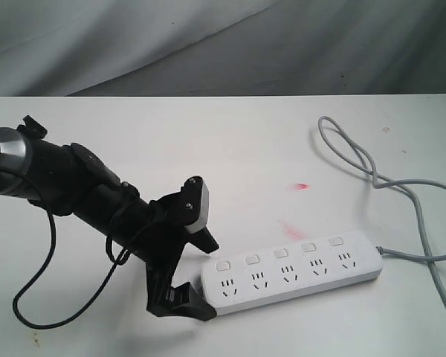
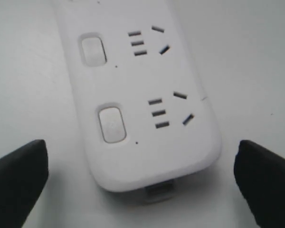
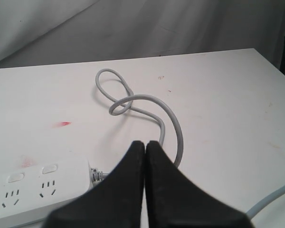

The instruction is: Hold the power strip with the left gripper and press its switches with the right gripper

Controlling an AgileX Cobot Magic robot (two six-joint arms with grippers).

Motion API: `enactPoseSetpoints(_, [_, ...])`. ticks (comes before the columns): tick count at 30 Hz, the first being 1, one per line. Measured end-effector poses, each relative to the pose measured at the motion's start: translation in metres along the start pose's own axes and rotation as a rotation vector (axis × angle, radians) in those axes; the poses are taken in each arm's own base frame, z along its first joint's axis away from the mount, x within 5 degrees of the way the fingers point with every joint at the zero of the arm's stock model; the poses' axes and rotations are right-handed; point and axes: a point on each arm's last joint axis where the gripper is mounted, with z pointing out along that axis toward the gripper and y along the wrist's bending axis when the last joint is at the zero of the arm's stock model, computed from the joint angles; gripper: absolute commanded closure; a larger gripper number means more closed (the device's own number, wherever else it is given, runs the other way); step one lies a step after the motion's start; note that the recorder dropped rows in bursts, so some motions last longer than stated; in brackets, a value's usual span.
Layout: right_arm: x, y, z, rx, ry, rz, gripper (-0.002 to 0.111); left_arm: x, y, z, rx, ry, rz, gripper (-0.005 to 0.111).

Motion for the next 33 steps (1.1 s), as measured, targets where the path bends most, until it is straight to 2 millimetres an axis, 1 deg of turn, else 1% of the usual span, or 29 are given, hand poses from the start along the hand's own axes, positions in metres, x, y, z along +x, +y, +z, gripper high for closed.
enactPoseSetpoints(2, [0.0, 0.0, 0.0, 0.0, 0.0, 0.0, 0.108, -0.011, -0.002, -0.013, -0.035, -0.021, 0.019, 0.002])
enactPoseSetpoints(5, [0.0, 0.0, 0.0, 0.0, 0.0, 0.0, 0.108, -0.034, -0.007, -0.04, -0.12, -0.06, 0.067, 0.002])
enactPoseSetpoints(8, [0.0, 0.0, 0.0, 0.0, 0.0, 0.0, 0.108, -0.058, -0.015, -0.076, -0.254, -0.101, 0.14, 0.002])
enactPoseSetpoints(10, [0.0, 0.0, 0.0, 0.0, 0.0, 0.0, 0.108, -0.075, -0.024, -0.104, -0.371, -0.133, 0.194, 0.003])
enactPoseSetpoints(12, [0.0, 0.0, 0.0, 0.0, 0.0, 0.0, 0.108, -0.09, -0.034, -0.133, -0.496, -0.163, 0.242, 0.008])
enactPoseSetpoints(14, [0.0, 0.0, 0.0, 0.0, 0.0, 0.0, 0.108, -0.101, -0.044, -0.157, -0.604, -0.192, 0.277, 0.016])
enactPoseSetpoints(16, [0.0, 0.0, 0.0, 0.0, 0.0, 0.0, 0.108, -0.111, -0.059, -0.18, -0.691, -0.229, 0.318, 0.03])
enactPoseSetpoints(19, [0.0, 0.0, 0.0, 0.0, 0.0, 0.0, 0.108, -0.122, -0.084, -0.208, -0.767, -0.283, 0.377, 0.059])
enactPoseSetpoints(21, [0.0, 0.0, 0.0, 0.0, 0.0, 0.0, 0.108, -0.127, -0.101, -0.225, -0.811, -0.32, 0.411, 0.083])
enactPoseSetpoints(23, [0.0, 0.0, 0.0, 0.0, 0.0, 0.0, 0.108, -0.13, -0.117, -0.239, -0.846, -0.346, 0.438, 0.103])
enactPoseSetpoints(24, [0.0, 0.0, 0.0, 0.0, 0.0, 0.0, 0.108, -0.131, -0.125, -0.246, -0.865, -0.358, 0.449, 0.106])
enactPoseSetpoints(27, [0.0, 0.0, 0.0, 0.0, 0.0, 0.0, 0.108, -0.133, -0.147, -0.262, -0.898, -0.414, 0.423, 0.106])
enactPoseSetpoints(30, [0.0, 0.0, 0.0, 0.0, 0.0, 0.0, 0.108, -0.132, -0.165, -0.279, -0.927, -0.514, 0.283, 0.106])
enactPoseSetpoints(33, [0.0, 0.0, 0.0, 0.0, 0.0, 0.0, 0.108, -0.13, -0.184, -0.296, -0.936, -0.672, 0.079, 0.106])
